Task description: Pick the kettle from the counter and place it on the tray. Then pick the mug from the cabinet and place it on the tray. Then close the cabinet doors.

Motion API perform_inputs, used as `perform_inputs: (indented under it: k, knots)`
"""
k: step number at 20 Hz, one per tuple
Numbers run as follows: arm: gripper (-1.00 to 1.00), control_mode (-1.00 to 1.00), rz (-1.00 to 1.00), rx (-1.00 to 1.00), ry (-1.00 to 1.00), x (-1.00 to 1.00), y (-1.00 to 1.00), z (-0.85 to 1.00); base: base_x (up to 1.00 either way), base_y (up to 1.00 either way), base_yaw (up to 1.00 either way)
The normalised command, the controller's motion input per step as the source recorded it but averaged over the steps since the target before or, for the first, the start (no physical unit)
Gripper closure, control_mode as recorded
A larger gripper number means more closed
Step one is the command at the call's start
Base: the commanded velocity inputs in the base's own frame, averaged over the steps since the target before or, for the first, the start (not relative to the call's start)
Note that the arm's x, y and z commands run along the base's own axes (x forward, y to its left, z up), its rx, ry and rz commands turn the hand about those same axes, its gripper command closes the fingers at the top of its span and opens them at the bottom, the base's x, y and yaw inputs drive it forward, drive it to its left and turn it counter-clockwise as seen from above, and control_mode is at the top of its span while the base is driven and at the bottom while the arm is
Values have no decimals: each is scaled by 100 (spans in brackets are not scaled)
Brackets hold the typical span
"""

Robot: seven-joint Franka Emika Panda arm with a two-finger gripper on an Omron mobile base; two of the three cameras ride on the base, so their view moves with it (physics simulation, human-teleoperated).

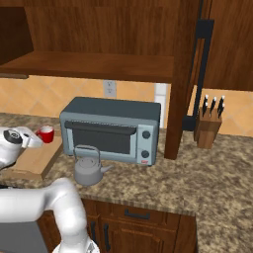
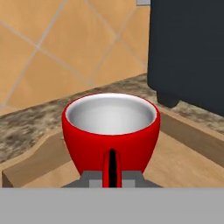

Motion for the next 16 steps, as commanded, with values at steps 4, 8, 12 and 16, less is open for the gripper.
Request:
perform_inputs:
  k: [4, 8, 12, 16]
  knots:
    - [100, -100, -1, 0, 0, 15, 31, -31, 0, 0, 0]
    - [-100, -100, 0, 0, 0, 1, 25, -50, 0, 0, 0]
    - [-100, -100, 0, 0, 0, -9, 10, -34, 0, 0, 0]
    - [-100, -100, 0, 0, 0, -23, 12, -15, 0, 0, 0]
